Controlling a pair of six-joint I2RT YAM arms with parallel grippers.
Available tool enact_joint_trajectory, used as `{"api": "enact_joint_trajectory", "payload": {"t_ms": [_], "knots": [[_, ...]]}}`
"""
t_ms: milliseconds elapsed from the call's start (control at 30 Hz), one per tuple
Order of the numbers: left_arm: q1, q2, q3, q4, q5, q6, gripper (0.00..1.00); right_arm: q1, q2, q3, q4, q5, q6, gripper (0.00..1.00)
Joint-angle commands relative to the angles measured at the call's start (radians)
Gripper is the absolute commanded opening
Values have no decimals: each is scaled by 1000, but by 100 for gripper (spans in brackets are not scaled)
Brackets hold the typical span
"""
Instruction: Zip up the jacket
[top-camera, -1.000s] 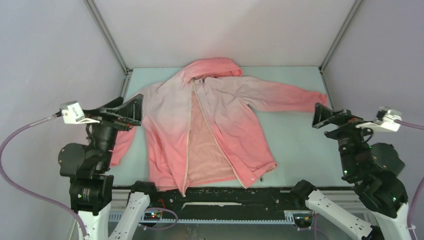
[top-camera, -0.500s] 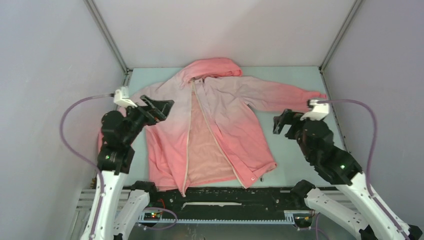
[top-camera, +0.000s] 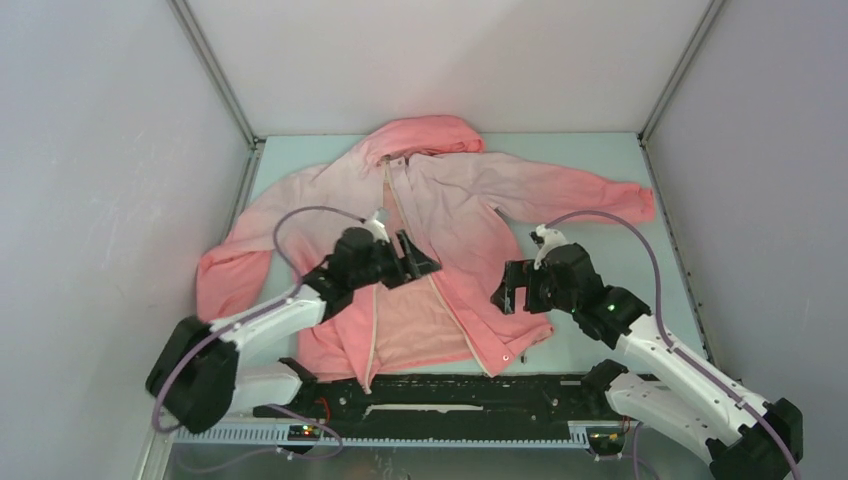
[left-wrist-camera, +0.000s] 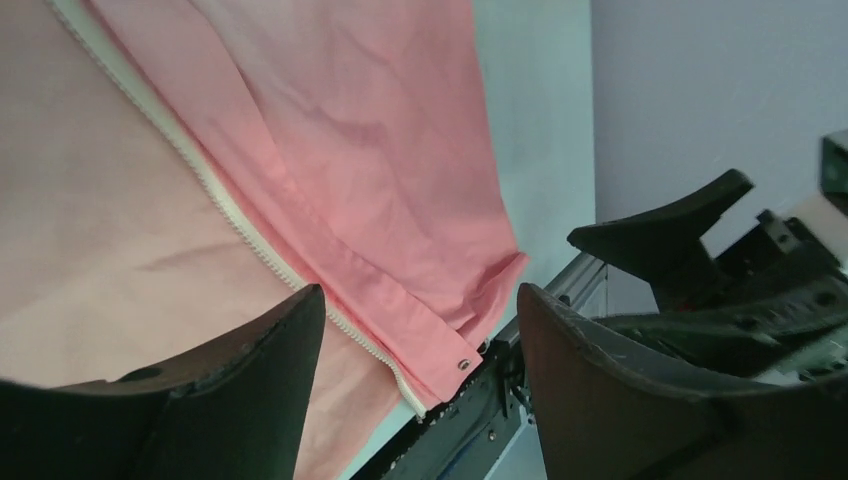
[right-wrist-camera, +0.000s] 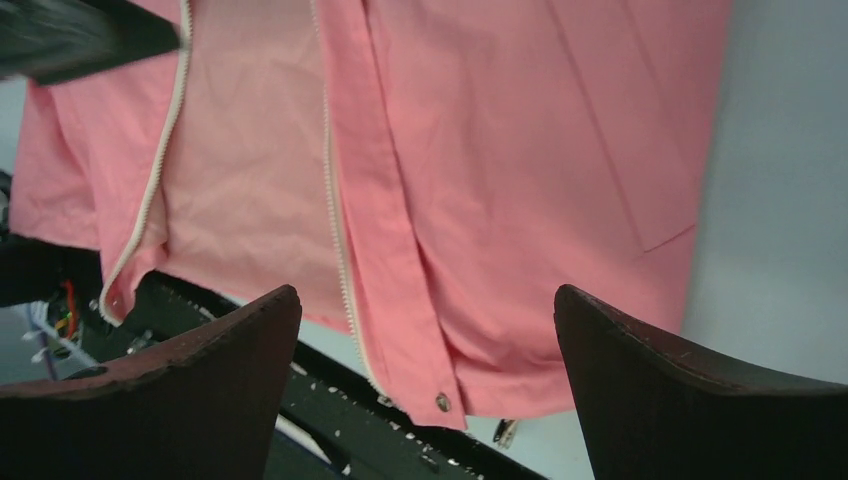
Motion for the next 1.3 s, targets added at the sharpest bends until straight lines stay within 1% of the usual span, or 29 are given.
{"api": "enact_joint_trajectory", "payload": {"t_ms": [0,100,133,200,233,267,300,367,467,567,667,800,833,900,1067,1133,1200,1267], "knots": [[-144,125,-26,235,-140,-161,73,-2,11,-14,91,-136,39,100],[-241,168,-63,302,-245,-271,70,1,12,-23,96,-143,47,100],[-271,180,-72,306,-275,-303,67,0,9,-26,96,-140,49,100],[-322,197,-83,284,-338,-372,66,-2,4,-29,96,-127,53,100],[-346,208,-85,269,-367,-409,65,-2,2,-30,96,-122,51,100],[-368,222,-78,213,-393,-445,65,-3,3,-30,95,-119,50,100],[-386,238,-56,142,-399,-480,65,-6,4,-30,96,-119,48,100],[-417,272,-19,59,-404,-526,63,-10,7,-30,98,-117,46,100],[-470,282,-15,-3,-450,-625,63,-12,18,-30,99,-112,48,100],[-485,293,-16,-19,-466,-666,63,-13,31,-30,97,-106,57,99],[-476,330,-27,70,-431,-676,62,-13,41,-30,92,-105,66,100],[-468,407,9,152,-372,-659,59,-14,41,-36,93,-108,70,99],[-468,420,16,170,-361,-653,57,-13,40,-37,92,-109,70,100],[-467,440,24,210,-345,-632,49,-13,36,-41,90,-109,70,99],[-429,414,5,233,-363,-565,41,-14,26,-53,92,-123,77,100],[-399,390,-21,277,-362,-530,31,-13,24,-65,114,-144,85,99],[-369,369,-31,312,-349,-485,25,-10,23,-86,151,-181,96,98],[-346,358,-14,309,-331,-435,18,-6,26,-109,196,-234,112,95]]}}
